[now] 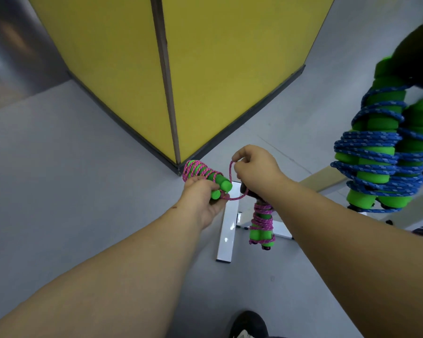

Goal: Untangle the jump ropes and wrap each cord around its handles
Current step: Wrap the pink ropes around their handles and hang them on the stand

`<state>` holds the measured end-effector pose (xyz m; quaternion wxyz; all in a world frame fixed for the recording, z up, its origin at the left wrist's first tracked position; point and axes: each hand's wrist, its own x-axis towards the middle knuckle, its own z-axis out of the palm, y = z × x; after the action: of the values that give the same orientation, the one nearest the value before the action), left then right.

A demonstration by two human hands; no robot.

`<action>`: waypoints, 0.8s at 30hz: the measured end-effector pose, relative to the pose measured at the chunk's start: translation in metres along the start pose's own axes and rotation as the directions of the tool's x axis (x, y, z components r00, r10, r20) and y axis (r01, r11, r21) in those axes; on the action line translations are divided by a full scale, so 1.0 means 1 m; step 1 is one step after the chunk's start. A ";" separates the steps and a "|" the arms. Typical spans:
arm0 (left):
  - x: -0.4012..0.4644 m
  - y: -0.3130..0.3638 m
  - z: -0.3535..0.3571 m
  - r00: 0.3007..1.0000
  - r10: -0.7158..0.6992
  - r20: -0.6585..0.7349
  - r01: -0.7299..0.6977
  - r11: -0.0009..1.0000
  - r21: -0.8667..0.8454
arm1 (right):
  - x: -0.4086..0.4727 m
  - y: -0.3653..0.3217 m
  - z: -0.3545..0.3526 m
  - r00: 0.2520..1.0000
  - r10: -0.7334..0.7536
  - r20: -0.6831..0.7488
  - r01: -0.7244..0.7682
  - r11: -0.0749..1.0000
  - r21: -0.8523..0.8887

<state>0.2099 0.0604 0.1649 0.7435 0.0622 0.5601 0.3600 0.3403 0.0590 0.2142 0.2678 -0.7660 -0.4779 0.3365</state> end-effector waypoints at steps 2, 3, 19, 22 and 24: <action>-0.015 0.016 -0.005 0.999 0.043 0.014 -0.042 0.999 -0.018 | -0.010 -0.020 0.004 0.999 0.041 -0.010 -0.038 0.981 0.189; -0.024 0.022 -0.008 0.998 0.065 0.016 -0.065 0.998 -0.020 | -0.015 -0.030 0.005 0.998 0.067 -0.002 -0.063 0.949 0.309; -0.199 0.110 -0.096 0.751 0.579 0.317 -0.620 0.784 0.036 | -0.157 -0.171 0.003 0.960 -0.114 0.256 0.028 0.949 0.315; -0.210 0.113 -0.102 0.684 0.627 0.374 -0.680 0.733 0.016 | -0.167 -0.176 0.012 0.970 -0.207 0.127 0.161 0.938 0.307; -0.213 0.115 -0.104 0.648 0.662 0.377 -0.734 0.675 0.076 | -0.167 -0.178 0.015 0.965 -0.260 0.038 0.234 0.915 0.328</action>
<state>0.0411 -0.0159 0.3521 0.6136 0.4142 0.4007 0.5398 0.1773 -0.0208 0.3782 0.4095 -0.6315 -0.5201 0.4038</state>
